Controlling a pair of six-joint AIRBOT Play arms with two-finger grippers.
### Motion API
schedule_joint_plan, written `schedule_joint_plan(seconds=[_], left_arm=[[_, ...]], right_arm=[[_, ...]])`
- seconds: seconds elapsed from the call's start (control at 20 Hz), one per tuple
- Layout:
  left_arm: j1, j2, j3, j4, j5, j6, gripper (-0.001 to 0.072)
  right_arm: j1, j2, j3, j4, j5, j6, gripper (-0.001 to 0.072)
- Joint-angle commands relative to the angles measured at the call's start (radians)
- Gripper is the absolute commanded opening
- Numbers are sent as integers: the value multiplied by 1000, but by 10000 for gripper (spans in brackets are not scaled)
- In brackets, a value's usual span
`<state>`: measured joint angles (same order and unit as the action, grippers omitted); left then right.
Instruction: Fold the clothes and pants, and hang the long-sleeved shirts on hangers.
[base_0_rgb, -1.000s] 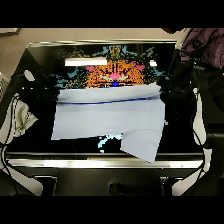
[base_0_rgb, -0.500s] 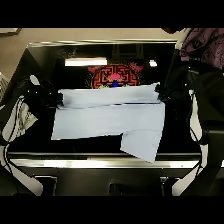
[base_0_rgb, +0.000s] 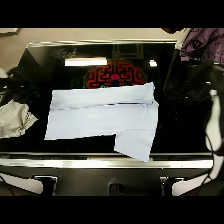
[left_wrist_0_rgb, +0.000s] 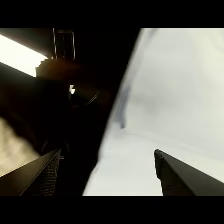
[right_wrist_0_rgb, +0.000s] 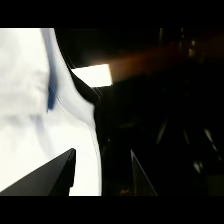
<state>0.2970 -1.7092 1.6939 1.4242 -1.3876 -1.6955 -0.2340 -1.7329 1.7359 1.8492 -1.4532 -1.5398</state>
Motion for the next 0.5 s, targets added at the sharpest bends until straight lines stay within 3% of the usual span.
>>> schedule_joint_plan(seconds=[0.0, 0.3, 0.45], left_arm=[[124, 201, -178, -13, 0, 19, 672], [322, 536, -697, -343, 122, 130, 672], [325, 570, -760, -351, 122, 129, 672]], right_arm=[[-161, 180, -244, 164, -9, -107, 412], [-223, 410, -867, 334, 69, -212, 412], [-152, 430, -1037, 365, 126, -240, 413]])
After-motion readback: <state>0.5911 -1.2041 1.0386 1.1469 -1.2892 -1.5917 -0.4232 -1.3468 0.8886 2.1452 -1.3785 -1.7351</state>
